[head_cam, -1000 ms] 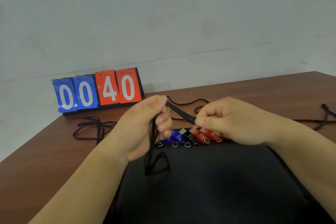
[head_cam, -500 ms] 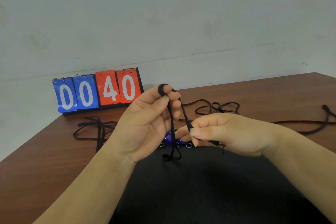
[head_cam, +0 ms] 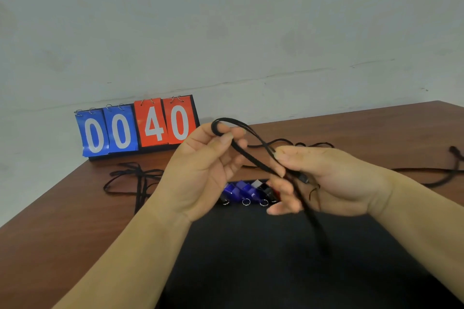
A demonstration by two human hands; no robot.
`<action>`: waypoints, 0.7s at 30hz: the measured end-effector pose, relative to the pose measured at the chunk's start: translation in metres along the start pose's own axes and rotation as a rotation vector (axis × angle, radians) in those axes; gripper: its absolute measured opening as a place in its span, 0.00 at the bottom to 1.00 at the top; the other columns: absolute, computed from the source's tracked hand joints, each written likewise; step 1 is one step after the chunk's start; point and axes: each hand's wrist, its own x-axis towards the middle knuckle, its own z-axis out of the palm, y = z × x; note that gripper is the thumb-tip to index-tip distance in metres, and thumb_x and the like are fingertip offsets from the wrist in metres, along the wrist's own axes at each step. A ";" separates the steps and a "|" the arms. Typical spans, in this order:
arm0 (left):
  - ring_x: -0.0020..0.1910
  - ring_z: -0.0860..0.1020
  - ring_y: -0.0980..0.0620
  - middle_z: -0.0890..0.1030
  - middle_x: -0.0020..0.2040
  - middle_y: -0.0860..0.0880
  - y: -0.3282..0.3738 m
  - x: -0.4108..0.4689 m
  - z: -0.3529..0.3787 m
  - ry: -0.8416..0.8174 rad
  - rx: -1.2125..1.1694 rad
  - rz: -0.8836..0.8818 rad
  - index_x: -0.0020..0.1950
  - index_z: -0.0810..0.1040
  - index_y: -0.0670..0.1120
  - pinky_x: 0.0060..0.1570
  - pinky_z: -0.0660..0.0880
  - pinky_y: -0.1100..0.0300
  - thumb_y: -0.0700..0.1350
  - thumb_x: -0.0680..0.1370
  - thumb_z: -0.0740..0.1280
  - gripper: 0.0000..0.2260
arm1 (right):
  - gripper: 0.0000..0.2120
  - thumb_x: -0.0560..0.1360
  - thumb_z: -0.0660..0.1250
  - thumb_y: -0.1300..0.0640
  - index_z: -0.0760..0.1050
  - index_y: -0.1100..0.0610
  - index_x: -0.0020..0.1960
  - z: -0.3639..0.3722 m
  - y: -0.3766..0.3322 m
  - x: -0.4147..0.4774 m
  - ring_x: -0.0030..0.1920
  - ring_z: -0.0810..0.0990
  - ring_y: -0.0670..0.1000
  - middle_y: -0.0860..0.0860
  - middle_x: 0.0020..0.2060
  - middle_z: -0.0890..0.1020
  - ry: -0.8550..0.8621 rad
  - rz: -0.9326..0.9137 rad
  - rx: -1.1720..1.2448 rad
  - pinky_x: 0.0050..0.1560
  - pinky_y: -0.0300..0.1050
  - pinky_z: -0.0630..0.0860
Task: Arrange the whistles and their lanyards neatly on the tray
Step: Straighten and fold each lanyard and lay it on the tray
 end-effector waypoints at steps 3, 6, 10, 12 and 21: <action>0.41 0.83 0.54 0.85 0.43 0.50 0.000 0.004 -0.006 0.083 0.125 -0.025 0.44 0.81 0.49 0.45 0.75 0.57 0.36 0.80 0.64 0.11 | 0.10 0.77 0.65 0.49 0.74 0.55 0.42 -0.005 -0.011 -0.005 0.26 0.65 0.46 0.51 0.32 0.69 0.188 -0.006 0.022 0.41 0.46 0.79; 0.42 0.84 0.54 0.85 0.42 0.49 0.001 0.007 -0.009 0.124 0.214 -0.065 0.49 0.81 0.48 0.48 0.75 0.55 0.35 0.83 0.62 0.11 | 0.09 0.75 0.68 0.49 0.75 0.56 0.44 -0.018 -0.018 -0.010 0.25 0.63 0.44 0.50 0.32 0.71 0.316 -0.005 0.074 0.36 0.42 0.78; 0.47 0.86 0.49 0.81 0.38 0.48 0.004 0.010 -0.019 0.203 0.245 -0.109 0.52 0.79 0.45 0.51 0.78 0.52 0.37 0.83 0.63 0.06 | 0.08 0.76 0.70 0.51 0.78 0.56 0.44 -0.032 -0.017 -0.007 0.26 0.67 0.44 0.50 0.33 0.74 0.361 0.040 0.049 0.32 0.41 0.79; 0.43 0.86 0.50 0.79 0.36 0.48 0.005 0.010 -0.020 0.231 0.248 -0.114 0.52 0.78 0.46 0.46 0.78 0.53 0.37 0.83 0.63 0.06 | 0.09 0.78 0.69 0.52 0.80 0.56 0.42 -0.035 -0.017 -0.008 0.26 0.69 0.43 0.50 0.33 0.75 0.375 0.054 0.037 0.28 0.38 0.78; 0.36 0.82 0.54 0.77 0.35 0.49 0.007 0.012 -0.022 0.248 0.319 -0.133 0.53 0.79 0.45 0.38 0.77 0.58 0.37 0.83 0.62 0.07 | 0.08 0.74 0.72 0.55 0.82 0.57 0.38 -0.041 -0.020 -0.010 0.26 0.76 0.44 0.51 0.33 0.79 0.425 0.096 0.110 0.26 0.37 0.80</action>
